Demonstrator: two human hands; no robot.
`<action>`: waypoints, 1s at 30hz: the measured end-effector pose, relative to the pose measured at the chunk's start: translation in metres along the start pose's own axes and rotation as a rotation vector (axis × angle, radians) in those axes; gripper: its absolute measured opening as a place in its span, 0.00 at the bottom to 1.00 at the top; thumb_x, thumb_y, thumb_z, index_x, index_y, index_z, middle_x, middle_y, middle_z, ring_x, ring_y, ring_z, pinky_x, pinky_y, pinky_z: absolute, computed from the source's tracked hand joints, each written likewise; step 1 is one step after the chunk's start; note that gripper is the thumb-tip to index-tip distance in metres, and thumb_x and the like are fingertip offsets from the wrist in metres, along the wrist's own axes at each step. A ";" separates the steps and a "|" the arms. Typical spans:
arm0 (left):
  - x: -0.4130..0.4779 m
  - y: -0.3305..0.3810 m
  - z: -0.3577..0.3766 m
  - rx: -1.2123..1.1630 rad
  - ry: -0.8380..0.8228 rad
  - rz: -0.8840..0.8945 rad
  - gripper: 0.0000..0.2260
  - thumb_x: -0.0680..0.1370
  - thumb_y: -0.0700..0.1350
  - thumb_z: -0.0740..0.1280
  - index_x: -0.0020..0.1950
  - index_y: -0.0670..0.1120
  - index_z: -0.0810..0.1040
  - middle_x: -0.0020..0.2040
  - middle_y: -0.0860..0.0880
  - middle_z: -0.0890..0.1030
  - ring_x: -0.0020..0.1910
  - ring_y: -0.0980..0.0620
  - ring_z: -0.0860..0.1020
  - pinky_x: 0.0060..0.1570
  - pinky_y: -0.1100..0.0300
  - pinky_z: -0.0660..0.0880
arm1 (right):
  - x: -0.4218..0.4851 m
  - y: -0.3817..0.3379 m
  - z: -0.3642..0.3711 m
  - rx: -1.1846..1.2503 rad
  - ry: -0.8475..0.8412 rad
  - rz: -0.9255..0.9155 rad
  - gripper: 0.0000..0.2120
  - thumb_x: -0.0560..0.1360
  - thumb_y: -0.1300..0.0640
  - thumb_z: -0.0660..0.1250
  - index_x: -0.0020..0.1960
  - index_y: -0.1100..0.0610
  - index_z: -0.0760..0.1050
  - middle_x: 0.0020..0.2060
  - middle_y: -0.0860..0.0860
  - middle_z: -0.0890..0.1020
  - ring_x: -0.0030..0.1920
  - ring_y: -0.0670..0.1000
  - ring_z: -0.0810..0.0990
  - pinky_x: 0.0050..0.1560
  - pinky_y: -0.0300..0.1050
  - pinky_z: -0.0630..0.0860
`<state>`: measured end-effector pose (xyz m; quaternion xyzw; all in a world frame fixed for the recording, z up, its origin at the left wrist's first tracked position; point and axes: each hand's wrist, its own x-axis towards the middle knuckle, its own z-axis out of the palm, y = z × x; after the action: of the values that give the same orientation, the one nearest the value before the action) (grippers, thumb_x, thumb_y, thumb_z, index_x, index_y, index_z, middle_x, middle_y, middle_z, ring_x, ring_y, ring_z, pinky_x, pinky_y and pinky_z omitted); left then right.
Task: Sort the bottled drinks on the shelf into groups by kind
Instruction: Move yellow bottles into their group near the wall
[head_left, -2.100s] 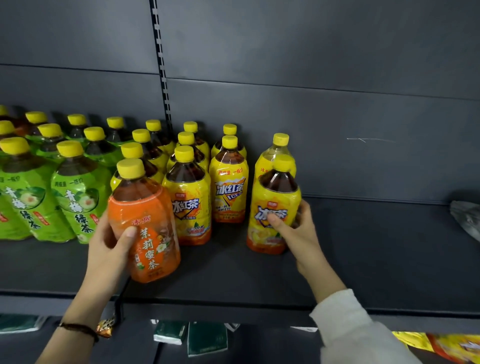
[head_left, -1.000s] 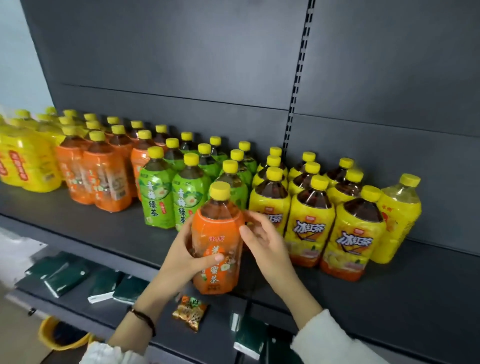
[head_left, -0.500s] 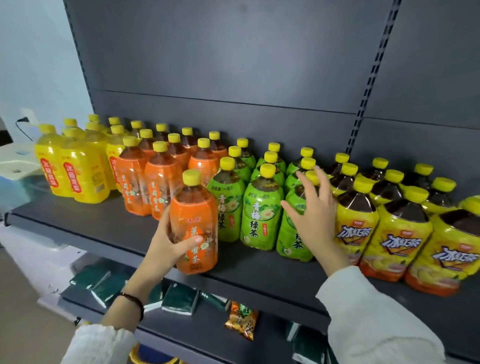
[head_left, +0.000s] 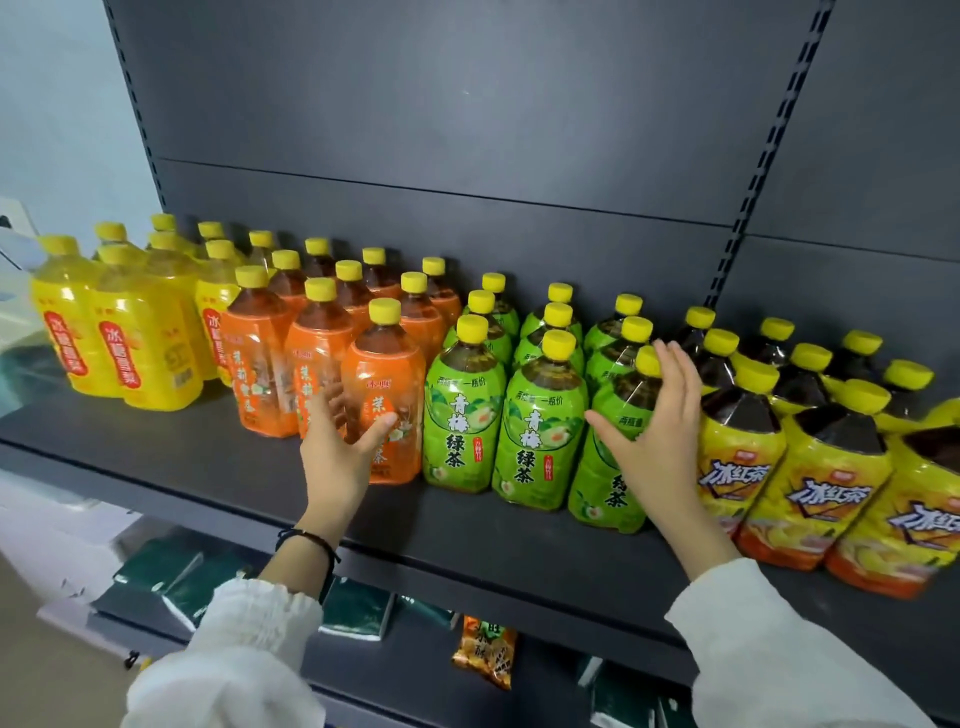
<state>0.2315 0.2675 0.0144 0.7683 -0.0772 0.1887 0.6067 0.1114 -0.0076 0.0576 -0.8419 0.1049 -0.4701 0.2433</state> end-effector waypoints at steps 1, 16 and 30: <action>0.001 -0.001 0.003 0.003 -0.007 0.002 0.29 0.71 0.49 0.74 0.69 0.45 0.67 0.63 0.45 0.76 0.61 0.45 0.75 0.56 0.58 0.70 | 0.000 0.000 0.000 -0.002 -0.001 -0.005 0.45 0.67 0.50 0.76 0.76 0.56 0.56 0.75 0.53 0.59 0.74 0.49 0.58 0.73 0.46 0.55; 0.012 -0.005 0.024 0.028 0.064 -0.020 0.24 0.73 0.49 0.72 0.65 0.41 0.69 0.61 0.39 0.72 0.57 0.44 0.72 0.56 0.56 0.69 | -0.001 -0.001 0.001 -0.027 -0.006 -0.019 0.44 0.68 0.50 0.76 0.76 0.56 0.56 0.75 0.54 0.59 0.75 0.50 0.57 0.73 0.45 0.55; -0.101 0.092 0.085 -0.120 -0.337 0.433 0.11 0.78 0.48 0.65 0.60 0.49 0.74 0.53 0.55 0.75 0.55 0.59 0.74 0.54 0.61 0.72 | 0.000 -0.016 -0.032 0.320 -0.137 0.157 0.24 0.80 0.53 0.62 0.74 0.49 0.62 0.74 0.45 0.63 0.73 0.40 0.60 0.72 0.40 0.58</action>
<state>0.1237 0.1510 0.0424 0.7173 -0.3502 0.1786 0.5753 0.0838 -0.0038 0.0802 -0.8118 0.0776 -0.4017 0.4165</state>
